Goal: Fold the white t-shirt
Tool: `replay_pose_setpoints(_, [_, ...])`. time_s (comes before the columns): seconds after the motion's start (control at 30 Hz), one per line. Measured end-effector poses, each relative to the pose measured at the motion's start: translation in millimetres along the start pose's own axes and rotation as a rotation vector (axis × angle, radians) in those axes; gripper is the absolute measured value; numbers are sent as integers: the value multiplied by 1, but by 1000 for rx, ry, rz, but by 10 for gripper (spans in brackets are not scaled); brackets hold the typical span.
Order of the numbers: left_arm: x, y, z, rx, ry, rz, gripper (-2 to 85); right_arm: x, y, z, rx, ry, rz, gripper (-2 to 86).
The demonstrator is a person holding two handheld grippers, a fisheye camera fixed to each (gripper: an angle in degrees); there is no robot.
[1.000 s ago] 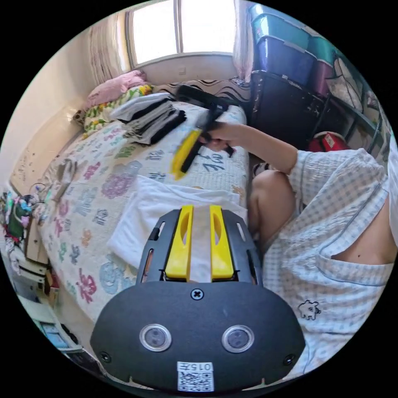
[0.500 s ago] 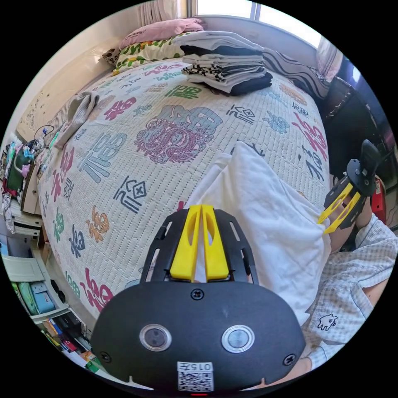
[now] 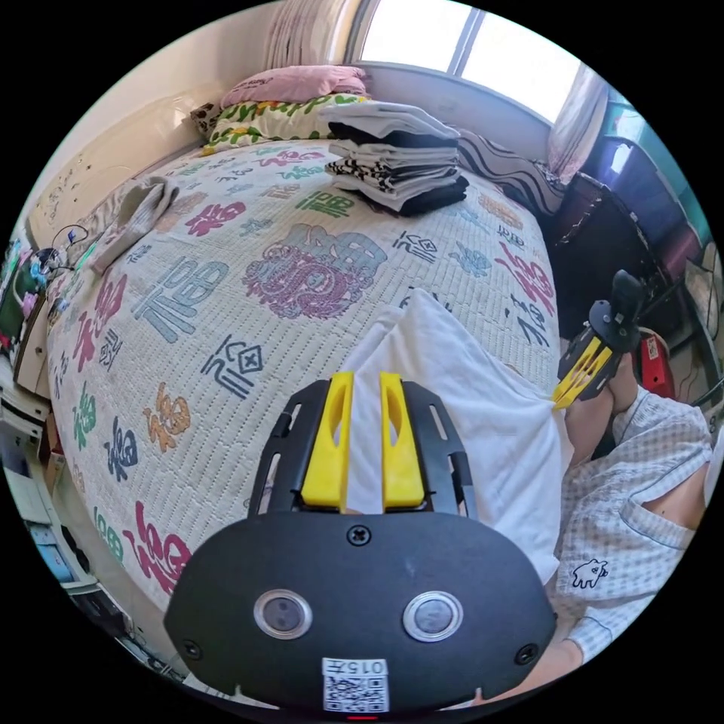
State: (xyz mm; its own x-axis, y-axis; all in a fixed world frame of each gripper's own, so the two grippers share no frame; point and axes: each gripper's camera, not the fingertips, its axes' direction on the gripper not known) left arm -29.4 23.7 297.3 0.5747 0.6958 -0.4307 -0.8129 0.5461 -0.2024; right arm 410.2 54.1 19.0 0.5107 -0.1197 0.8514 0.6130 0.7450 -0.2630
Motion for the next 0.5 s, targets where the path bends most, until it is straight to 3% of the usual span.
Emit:
replay_pose_setpoints(0.07, [-5,-4,13,-47,-1,-11,40,-3,4,1,-1,15,-5,-5])
replay_pose_setpoints(0.4, [-28,11,-27,102,-7,-80,3,-2,22,2,-5,6,-2,-3])
replay_pose_setpoints(0.5, [-27,6,-13,-3,-62,-85,13,-3,25,7,-22,-4,-1,1])
